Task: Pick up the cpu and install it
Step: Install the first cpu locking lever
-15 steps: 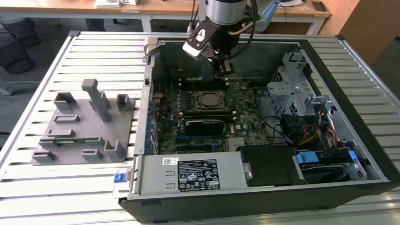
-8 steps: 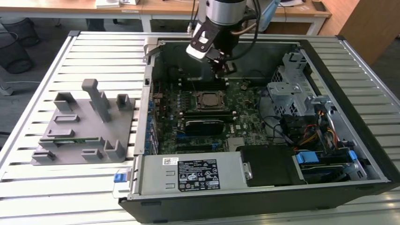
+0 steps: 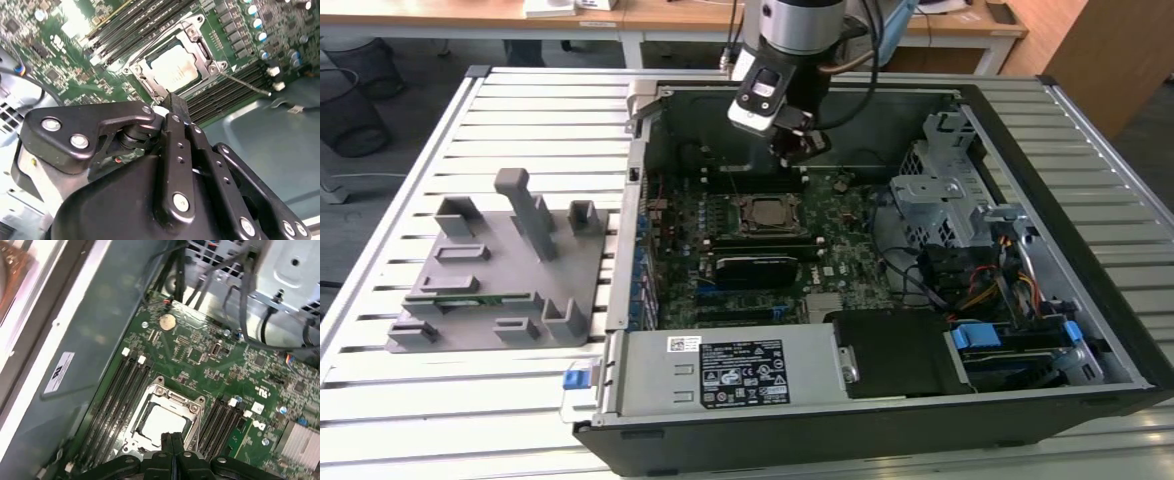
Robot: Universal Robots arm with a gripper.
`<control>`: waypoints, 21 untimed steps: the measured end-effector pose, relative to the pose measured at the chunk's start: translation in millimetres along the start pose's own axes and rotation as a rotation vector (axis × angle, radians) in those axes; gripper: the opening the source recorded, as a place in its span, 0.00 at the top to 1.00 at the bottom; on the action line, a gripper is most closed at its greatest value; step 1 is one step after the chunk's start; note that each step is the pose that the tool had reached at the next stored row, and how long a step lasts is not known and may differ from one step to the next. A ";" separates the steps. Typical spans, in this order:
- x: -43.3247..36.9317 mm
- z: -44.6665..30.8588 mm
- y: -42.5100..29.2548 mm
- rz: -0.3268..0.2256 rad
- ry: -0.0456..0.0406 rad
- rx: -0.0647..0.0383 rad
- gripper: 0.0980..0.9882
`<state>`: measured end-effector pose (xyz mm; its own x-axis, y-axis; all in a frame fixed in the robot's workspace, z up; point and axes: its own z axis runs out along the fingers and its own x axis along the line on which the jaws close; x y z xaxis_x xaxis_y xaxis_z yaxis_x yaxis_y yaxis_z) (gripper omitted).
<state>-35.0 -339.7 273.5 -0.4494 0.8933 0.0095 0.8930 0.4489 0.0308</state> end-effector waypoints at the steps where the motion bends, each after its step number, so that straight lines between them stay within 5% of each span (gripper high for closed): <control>1: 0.0 0.1 0.0 -0.018 0.0006 0.000 0.99; 21: 0.0 1.7 -0.1 -0.382 0.0115 0.004 0.99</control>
<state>-35.0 -339.7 271.8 -0.7500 0.6613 0.0092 0.6613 0.7495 0.0306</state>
